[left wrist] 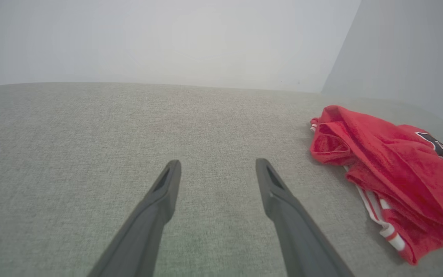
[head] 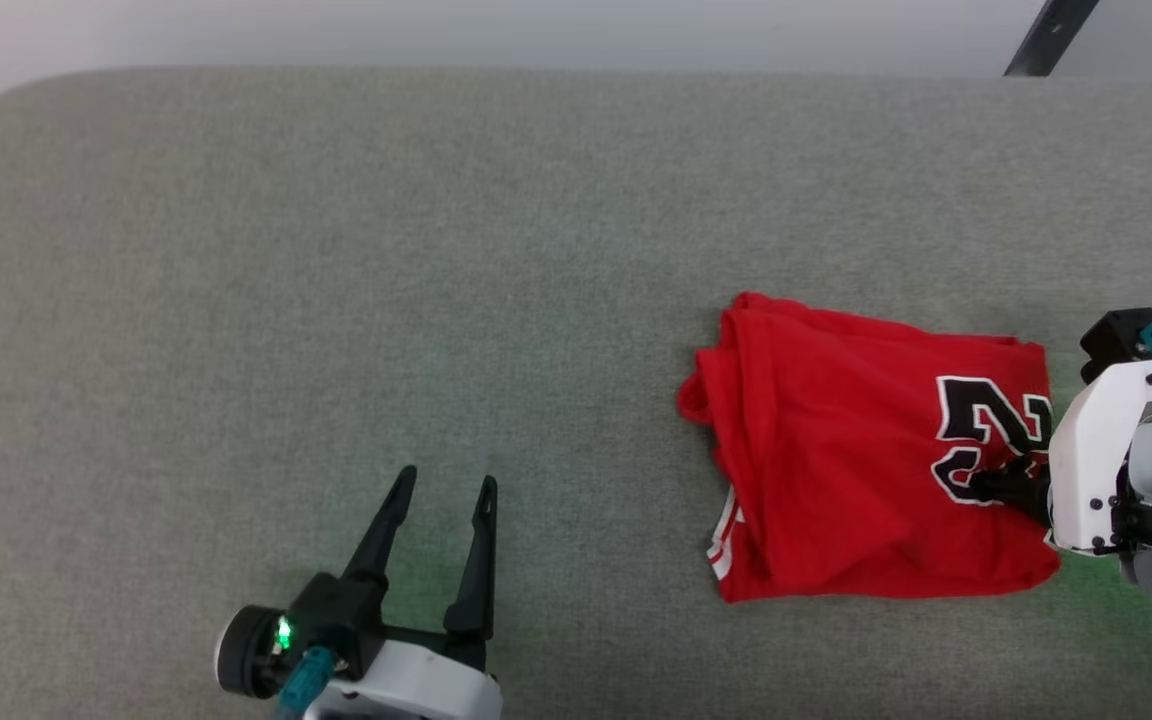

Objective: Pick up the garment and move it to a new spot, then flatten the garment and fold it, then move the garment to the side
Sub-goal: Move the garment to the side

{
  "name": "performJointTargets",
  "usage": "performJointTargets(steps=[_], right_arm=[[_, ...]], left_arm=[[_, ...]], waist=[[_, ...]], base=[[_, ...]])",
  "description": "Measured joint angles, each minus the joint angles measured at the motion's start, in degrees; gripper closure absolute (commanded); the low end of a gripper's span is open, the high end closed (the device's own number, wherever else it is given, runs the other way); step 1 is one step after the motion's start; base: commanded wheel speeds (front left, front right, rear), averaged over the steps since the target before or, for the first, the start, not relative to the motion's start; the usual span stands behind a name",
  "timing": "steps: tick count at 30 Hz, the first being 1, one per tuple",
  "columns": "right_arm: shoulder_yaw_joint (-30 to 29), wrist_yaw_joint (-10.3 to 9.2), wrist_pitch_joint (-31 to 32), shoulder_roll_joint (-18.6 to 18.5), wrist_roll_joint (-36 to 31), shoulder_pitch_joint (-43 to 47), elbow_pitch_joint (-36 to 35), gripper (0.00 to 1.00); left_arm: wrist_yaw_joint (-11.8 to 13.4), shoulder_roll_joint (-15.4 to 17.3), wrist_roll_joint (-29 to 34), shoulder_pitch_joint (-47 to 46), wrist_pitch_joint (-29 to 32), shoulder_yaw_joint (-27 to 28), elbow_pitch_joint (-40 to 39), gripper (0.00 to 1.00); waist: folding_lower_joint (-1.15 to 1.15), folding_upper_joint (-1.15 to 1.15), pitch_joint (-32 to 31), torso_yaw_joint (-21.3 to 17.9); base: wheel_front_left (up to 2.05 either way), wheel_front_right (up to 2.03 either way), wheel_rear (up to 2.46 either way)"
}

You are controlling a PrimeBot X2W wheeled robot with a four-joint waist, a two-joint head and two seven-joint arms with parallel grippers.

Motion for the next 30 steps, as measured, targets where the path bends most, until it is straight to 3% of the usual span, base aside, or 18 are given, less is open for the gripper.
performJointTargets(steps=[1, 2, 4, 10, 16, 24, 30], right_arm=[[0.2, 0.00, -0.4, 0.0, 0.1, -0.2, 0.4, 0.00], [0.6, 0.00, -0.7, -0.1, 0.4, -0.4, 0.6, 0.42], [1.1, -0.01, -2.6, -0.2, 0.6, -0.5, 0.9, 1.00], [2.3, -0.01, -10.3, 0.5, 2.7, -0.8, 2.2, 1.00], [3.3, 0.02, -17.3, 0.0, 7.3, 0.4, 1.0, 1.00], [0.1, 0.00, -23.0, -9.2, 11.7, 1.0, 0.4, 1.00], [-3.8, 0.00, -25.3, -15.5, 12.6, -0.9, 3.8, 1.00]], left_arm=[[0.0, 0.0, 0.0, -0.3, 0.0, -0.1, 0.3, 0.00], [0.0, -0.1, 0.0, -0.6, -0.1, -0.1, 0.6, 0.00], [0.0, -0.2, 0.0, -1.1, -0.2, -0.2, 1.0, 0.00], [-0.5, -0.1, 0.0, -2.5, -0.3, -0.4, 2.5, 0.00], [-1.2, 0.1, 0.3, -4.5, -0.3, -0.6, 2.2, 0.00], [-1.3, 0.2, 1.7, -8.1, -0.4, 0.2, -0.5, 0.00], [-1.6, 1.3, 3.3, -11.4, -0.5, 0.1, -1.4, 0.00]], waist=[[0.00, 0.00, 0.4, 0.2], [0.00, 0.00, 0.8, 0.5], [0.00, 0.00, 1.4, 0.8], [0.00, 0.00, 1.3, 0.5], [0.00, 0.00, 0.3, -2.3], [0.00, 0.00, 1.3, -7.8], [0.00, 0.00, 4.4, -10.7]], base=[[0.00, 0.00, 0.00], [0.00, 0.00, 0.00], [0.00, 0.00, 0.00], [0.00, 0.00, 0.00], [0.00, 0.00, 0.00], [0.00, 0.00, 0.00], [0.00, 0.00, 0.00]])
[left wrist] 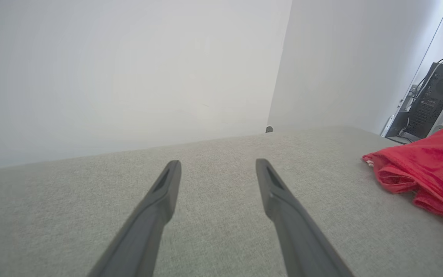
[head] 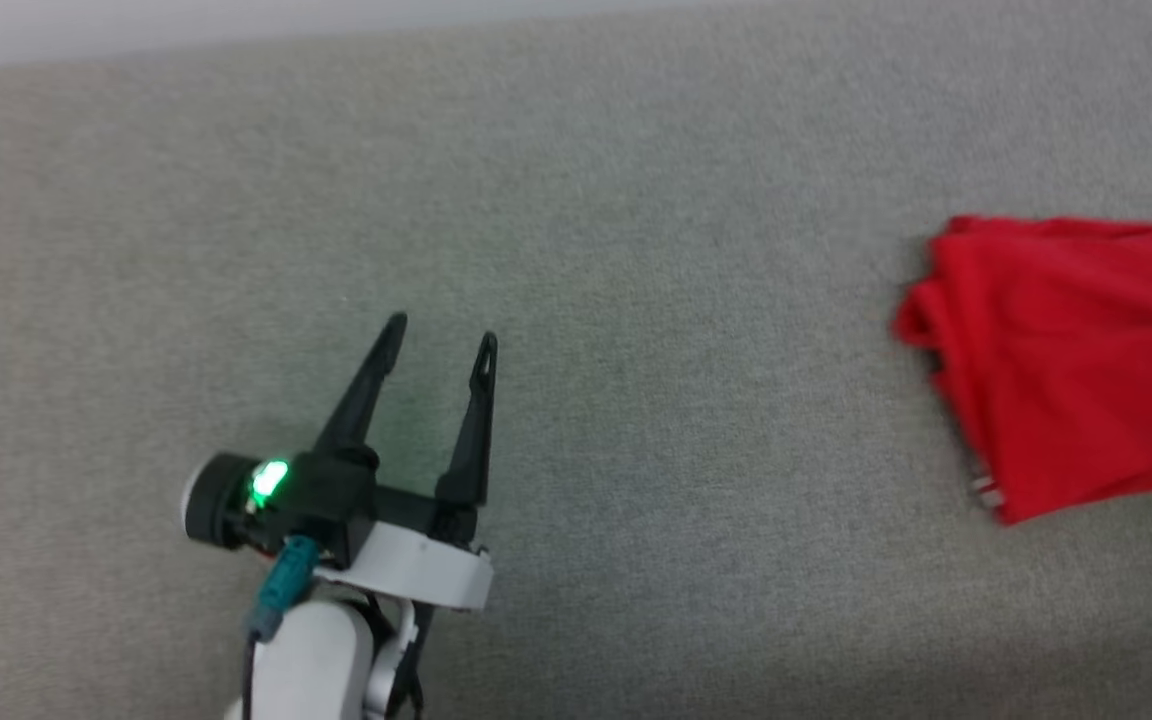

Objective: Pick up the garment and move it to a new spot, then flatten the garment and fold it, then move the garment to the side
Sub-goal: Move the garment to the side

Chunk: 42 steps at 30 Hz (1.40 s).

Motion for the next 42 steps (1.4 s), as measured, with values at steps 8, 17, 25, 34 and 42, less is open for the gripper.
performJointTargets(steps=[8, 17, 25, 34, 42], right_arm=[[-2.5, 0.00, -3.6, -4.7, -3.0, -4.8, 7.7, 1.00], [-3.5, 0.00, -10.5, -3.9, -6.7, -10.9, 17.0, 1.00], [-1.5, 0.00, -16.0, -0.7, -11.4, -14.8, 25.7, 1.00], [0.1, 0.00, -20.0, -0.8, -12.6, -17.1, 29.6, 0.00], [4.2, 0.00, -20.9, 0.7, -12.4, -16.8, 26.0, 0.00]], left_arm=[[0.1, 1.6, 2.0, -2.4, 0.4, -0.7, -2.7, 0.00], [0.0, 2.8, 3.0, -4.3, 2.0, -1.7, -5.5, 0.00], [0.4, 3.8, 3.3, -4.1, 3.3, -1.7, -7.6, 0.00], [0.9, 3.9, 2.3, -2.6, 3.1, -1.7, -7.1, 0.00], [1.1, 3.0, -0.2, -0.6, 1.1, -0.9, -3.1, 0.00]], waist=[[0.00, 0.00, 4.2, -1.3], [0.00, 0.00, 8.4, -0.9], [0.00, 0.00, 9.6, -0.4], [0.00, 0.00, 7.4, -0.3], [0.00, 0.00, 2.5, 0.4]], base=[[0.00, 0.00, 0.00], [0.00, 0.00, 0.00], [0.00, 0.00, 0.00], [0.00, 0.00, 0.00], [0.00, 0.00, 0.00]])
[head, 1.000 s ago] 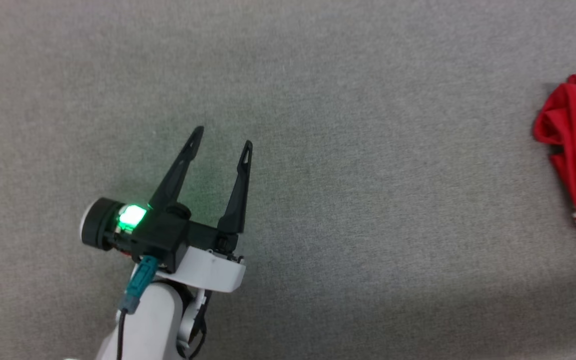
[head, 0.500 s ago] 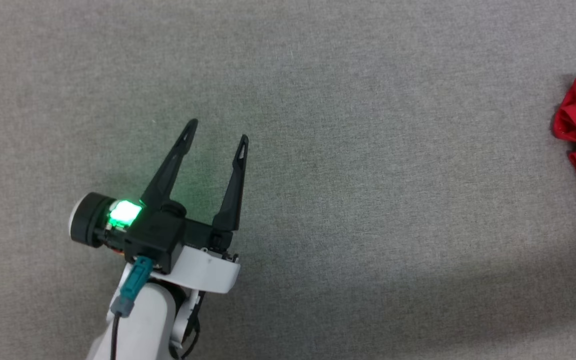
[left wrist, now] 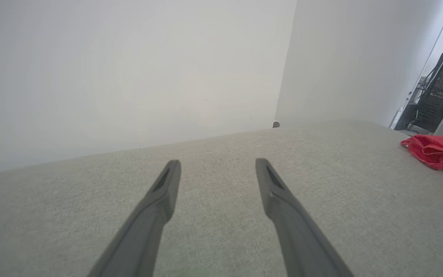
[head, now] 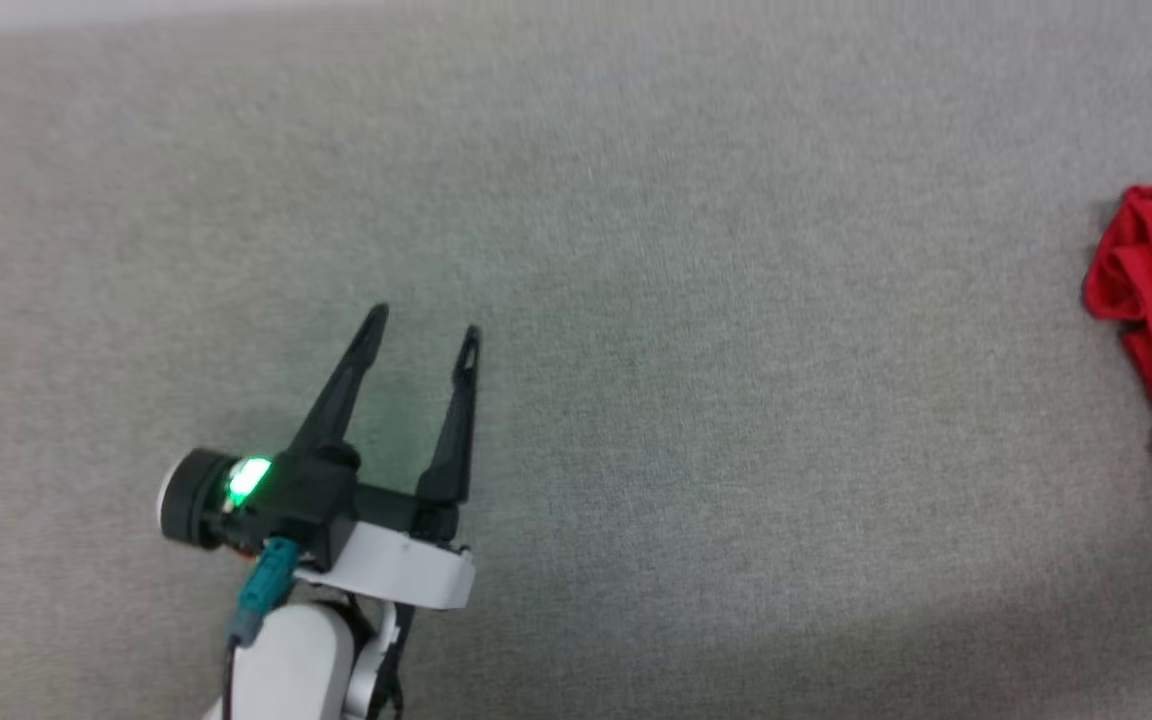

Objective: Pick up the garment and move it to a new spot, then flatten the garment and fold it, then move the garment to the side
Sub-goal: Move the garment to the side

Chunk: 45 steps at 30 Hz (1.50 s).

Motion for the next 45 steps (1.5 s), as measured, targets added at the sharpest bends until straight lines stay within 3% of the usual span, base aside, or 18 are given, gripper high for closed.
performJointTargets(steps=[12, 19, 24, 28, 36, 45], right_arm=[[10.4, 0.00, -7.3, 7.2, 3.9, 9.4, -15.7, 0.00], [11.0, 0.00, -12.7, 11.4, 6.4, 16.2, -21.2, 0.00], [10.5, 0.00, -14.1, 12.6, 3.8, 21.9, -23.3, 0.00], [8.3, 0.00, -14.8, 14.0, 1.5, 27.7, -25.0, 0.00], [-1.4, -0.01, -14.7, 16.0, -2.6, 38.1, -32.2, 0.00], [-12.7, 0.00, -7.8, 21.1, -10.3, 49.5, -46.5, 0.00]], left_arm=[[-0.3, 1.1, -4.2, 3.4, -0.9, 3.7, 8.4, 0.00], [-0.6, 1.4, -6.3, 5.0, -1.0, 5.6, 11.6, 0.00], [-0.3, 1.5, -6.7, 7.6, -1.0, 7.0, 10.9, 0.00], [0.3, 1.1, -6.5, 11.5, -1.1, 8.3, 8.9, 0.00], [0.7, -0.6, -5.8, 19.9, -1.1, 9.2, 5.1, 0.00], [2.5, -1.9, -5.3, 29.1, -1.1, 9.9, -1.6, 0.00]], waist=[[0.00, 0.00, -9.4, 2.0], [0.00, 0.00, -14.6, 3.1], [0.00, 0.00, -17.9, 3.5], [0.00, 0.00, -20.0, 3.4], [0.00, 0.00, -22.5, 3.3], [0.00, 0.00, -23.5, 4.2]], base=[[0.00, 0.00, 0.00], [0.00, 0.00, 0.00], [0.00, 0.00, 0.00], [0.00, 0.00, 0.00], [0.00, 0.00, 0.00], [0.00, 0.00, 0.00]])
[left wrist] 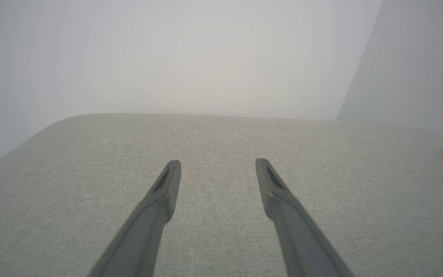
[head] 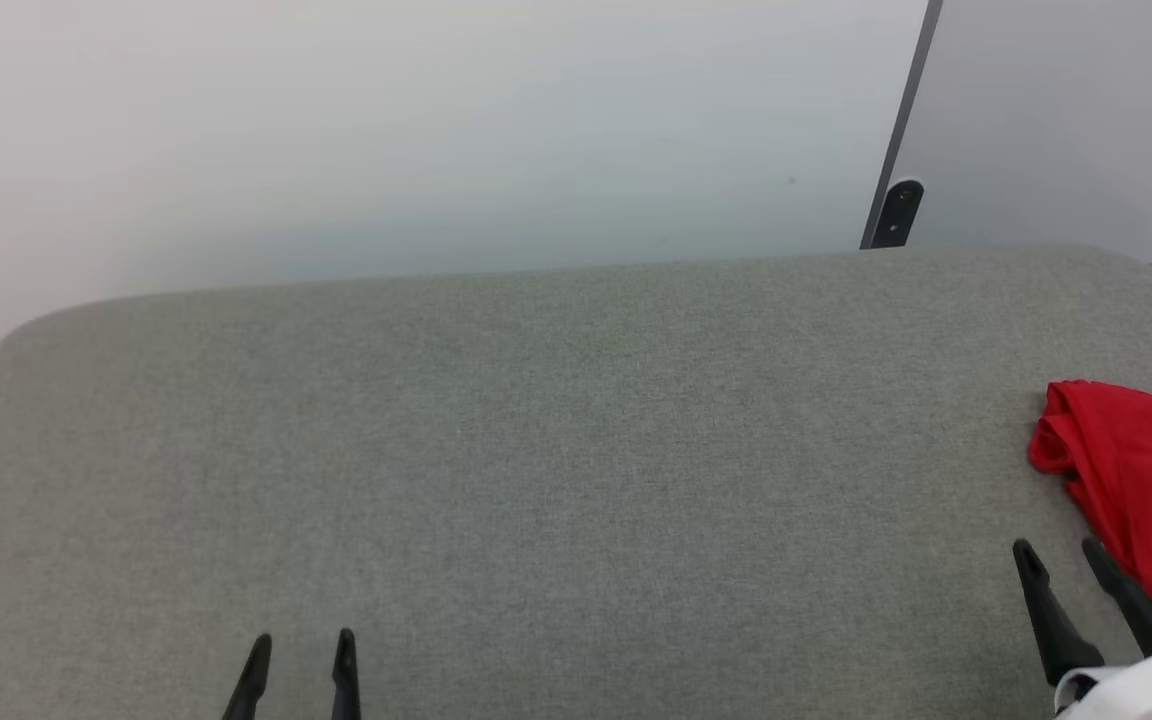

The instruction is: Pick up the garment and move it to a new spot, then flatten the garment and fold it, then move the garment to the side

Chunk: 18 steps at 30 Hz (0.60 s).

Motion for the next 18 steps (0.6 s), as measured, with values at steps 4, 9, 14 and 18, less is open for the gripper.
performJointTargets(steps=[4, 9, 14, 18], right_arm=[[-3.5, -0.01, 3.8, 3.2, -2.6, 4.3, -6.7, 0.00], [-6.2, -0.01, 7.2, 6.2, -4.5, 7.7, -12.7, 0.00], [-7.3, 0.00, 9.2, 7.3, -5.7, 8.9, -15.6, 0.00], [-8.0, 0.00, 10.0, 7.6, -6.0, 9.4, -16.8, 0.00]], left_arm=[[0.6, -0.1, 0.3, 3.1, 0.0, 0.2, -3.5, 0.00], [1.7, -0.2, 0.4, 5.7, 0.3, 0.5, -6.7, 0.00], [2.0, -0.2, 0.0, 6.2, 1.0, 0.6, -7.7, 0.00], [2.1, -0.2, -0.1, 6.2, 1.0, 0.4, -7.9, 0.00]], waist=[[0.00, 0.00, -0.4, 0.2], [0.00, 0.00, -0.4, 0.3], [0.00, 0.00, -0.5, 0.1], [0.00, 0.00, -0.3, -0.2]], base=[[0.00, 0.00, 0.00], [0.00, 0.00, 0.00], [0.00, 0.00, 0.00], [0.00, 0.00, 0.00]])
